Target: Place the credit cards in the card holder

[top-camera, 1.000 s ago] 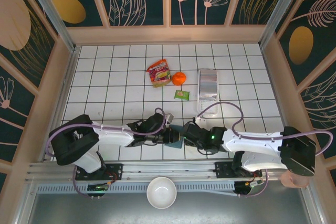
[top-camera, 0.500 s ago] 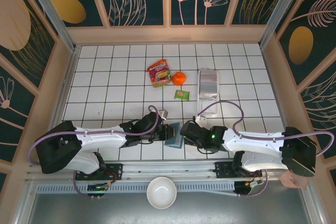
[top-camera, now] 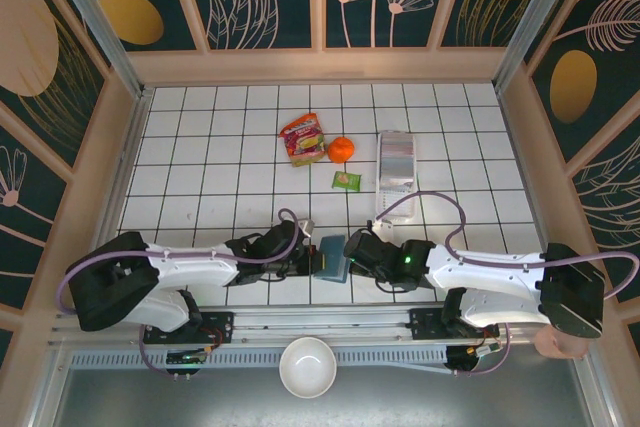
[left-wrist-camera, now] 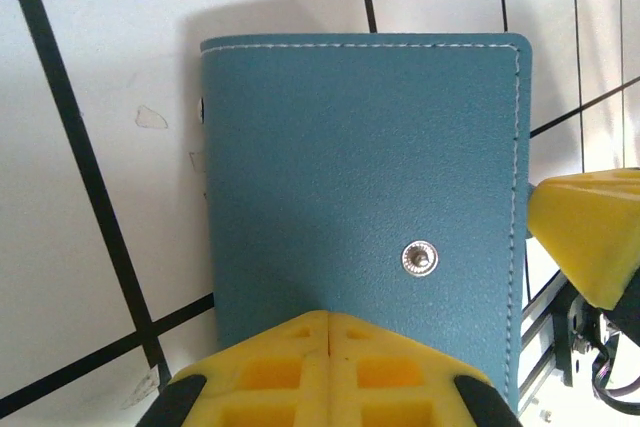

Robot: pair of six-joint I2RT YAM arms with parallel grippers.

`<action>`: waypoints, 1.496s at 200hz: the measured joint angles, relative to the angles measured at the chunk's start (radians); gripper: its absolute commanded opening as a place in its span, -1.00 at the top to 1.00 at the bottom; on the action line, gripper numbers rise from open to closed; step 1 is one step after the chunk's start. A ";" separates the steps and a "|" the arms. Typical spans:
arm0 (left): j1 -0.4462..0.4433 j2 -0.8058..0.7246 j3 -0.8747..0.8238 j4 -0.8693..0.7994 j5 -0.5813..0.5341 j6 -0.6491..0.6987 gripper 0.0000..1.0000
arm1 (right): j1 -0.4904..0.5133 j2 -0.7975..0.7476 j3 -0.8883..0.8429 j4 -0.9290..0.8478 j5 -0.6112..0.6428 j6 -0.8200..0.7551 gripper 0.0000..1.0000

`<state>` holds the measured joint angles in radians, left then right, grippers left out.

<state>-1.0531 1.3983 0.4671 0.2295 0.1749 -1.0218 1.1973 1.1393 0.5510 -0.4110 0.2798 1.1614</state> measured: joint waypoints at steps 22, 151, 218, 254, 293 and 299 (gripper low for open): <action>0.000 0.013 0.003 0.006 0.008 0.001 0.96 | 0.000 0.000 0.000 0.000 -0.001 0.005 1.00; -0.020 0.159 0.097 0.029 0.045 0.023 1.00 | -0.012 0.033 -0.004 0.151 -0.053 0.003 1.00; -0.020 0.159 0.091 0.041 0.045 0.023 1.00 | -0.023 0.112 -0.004 0.203 -0.076 0.004 1.00; -0.020 0.159 0.088 0.048 0.045 0.023 1.00 | -0.025 0.121 -0.004 0.207 -0.080 0.004 1.00; -0.020 0.159 0.081 0.060 0.045 0.023 1.00 | -0.027 0.145 -0.003 0.228 -0.089 0.004 1.00; -0.020 0.159 0.080 0.062 0.045 0.023 1.00 | -0.027 0.147 -0.003 0.229 -0.089 0.004 1.00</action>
<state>-1.0729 1.5570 0.5472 0.2913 0.2203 -0.9993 1.1702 1.2861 0.5476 -0.1818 0.1909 1.1656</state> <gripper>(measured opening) 0.039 0.046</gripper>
